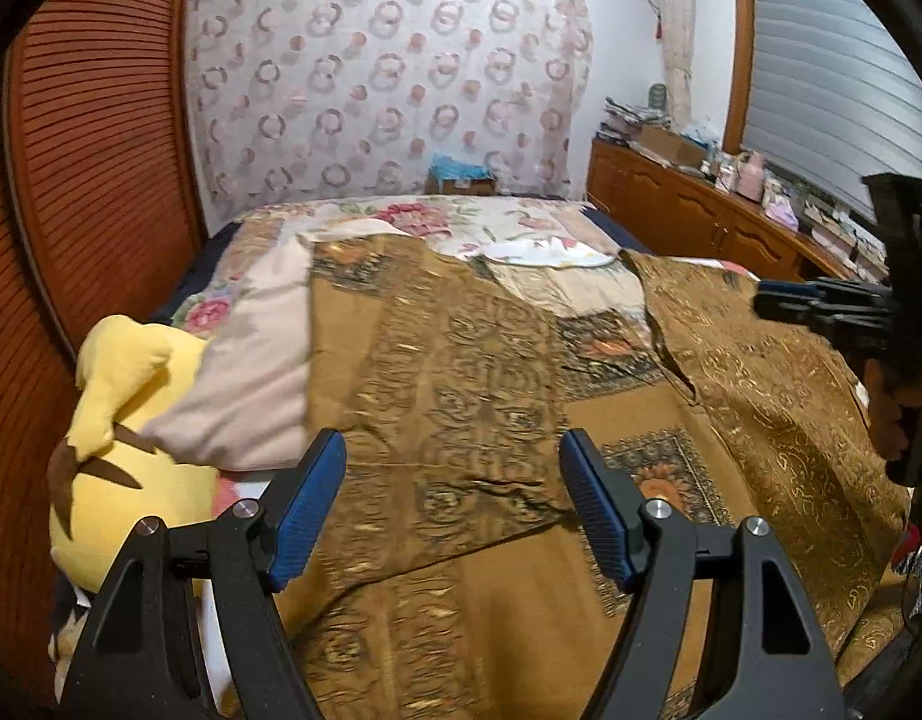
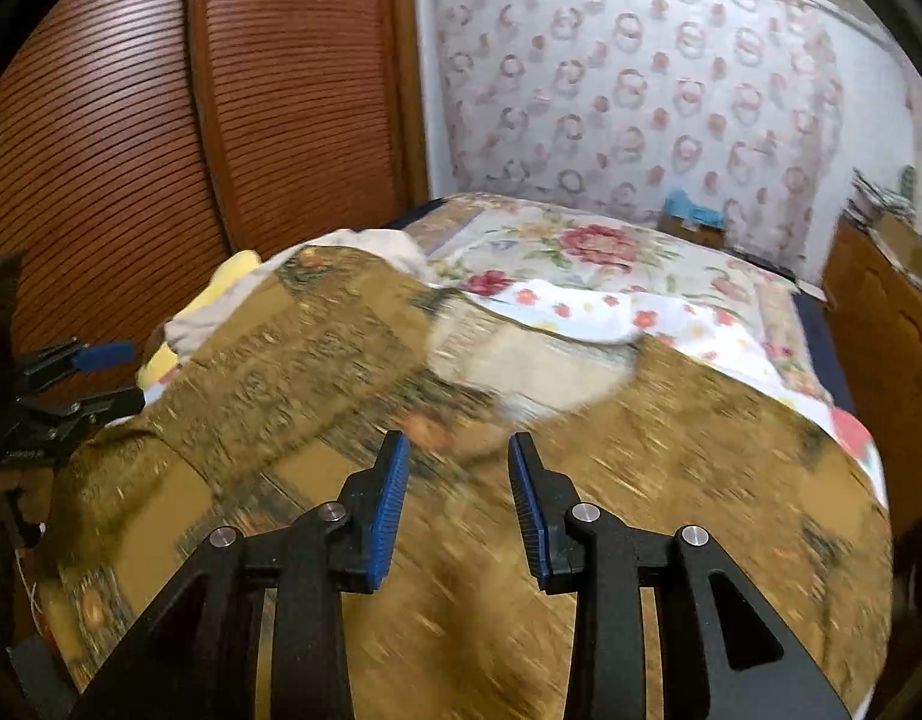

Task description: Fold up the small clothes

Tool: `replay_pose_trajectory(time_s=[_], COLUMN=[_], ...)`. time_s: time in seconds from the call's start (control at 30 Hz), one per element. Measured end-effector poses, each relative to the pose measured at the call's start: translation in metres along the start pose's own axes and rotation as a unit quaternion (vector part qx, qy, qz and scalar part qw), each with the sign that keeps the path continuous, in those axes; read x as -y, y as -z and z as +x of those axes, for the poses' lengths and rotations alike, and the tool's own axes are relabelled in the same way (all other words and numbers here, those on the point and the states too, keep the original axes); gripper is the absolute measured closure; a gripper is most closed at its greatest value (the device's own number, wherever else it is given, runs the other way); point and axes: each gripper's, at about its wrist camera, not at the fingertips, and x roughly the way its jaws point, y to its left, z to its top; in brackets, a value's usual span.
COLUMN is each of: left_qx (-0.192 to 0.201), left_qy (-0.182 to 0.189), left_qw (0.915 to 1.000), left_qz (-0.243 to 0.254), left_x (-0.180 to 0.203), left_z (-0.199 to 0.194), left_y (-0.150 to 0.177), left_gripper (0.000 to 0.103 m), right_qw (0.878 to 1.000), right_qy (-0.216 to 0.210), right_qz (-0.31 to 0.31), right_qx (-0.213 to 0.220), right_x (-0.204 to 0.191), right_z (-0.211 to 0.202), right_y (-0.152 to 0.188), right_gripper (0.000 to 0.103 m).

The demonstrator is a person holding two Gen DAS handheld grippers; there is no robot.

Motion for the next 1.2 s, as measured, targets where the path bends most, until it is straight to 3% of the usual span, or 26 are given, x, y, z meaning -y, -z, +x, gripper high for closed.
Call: replay_pose_trajectory(time_s=[0.23,0.3,0.37,0.7,0.93,1.2], left_qx=[-0.028,-0.039,-0.055,-0.108,-0.113,-0.121], left_qy=[0.017,0.021,0.024,0.018,0.016,0.027], left_qw=[0.9992,0.9986,0.9976,0.9925,0.9918,0.9898], left_qz=[0.023,0.029,0.034,0.053,0.058,0.071], left_x=[0.025,0.030,0.034,0.045,0.046,0.051], left_z=[0.022,0.031,0.042,0.073,0.079,0.085], left_y=[0.000,0.000,0.001,0.004,0.005,0.004], left_gripper=[0.029,0.029,0.029,0.029,0.023,0.009], right_qw=[0.998,0.996,0.994,0.977,0.970,0.968], right_qy=[0.058,0.073,0.091,0.171,0.173,0.155], right_qz=[0.031,0.045,0.061,0.122,0.159,0.173], right_qx=[0.000,-0.003,-0.008,-0.042,-0.067,-0.090], right_x=[0.032,0.046,0.057,0.106,0.121,0.126], right_z=[-0.035,-0.042,-0.052,-0.057,-0.047,-0.045], right_y=[0.038,0.050,0.060,0.085,0.080,0.081], right_gripper=[0.066,0.054,0.049,0.049,0.049,0.049])
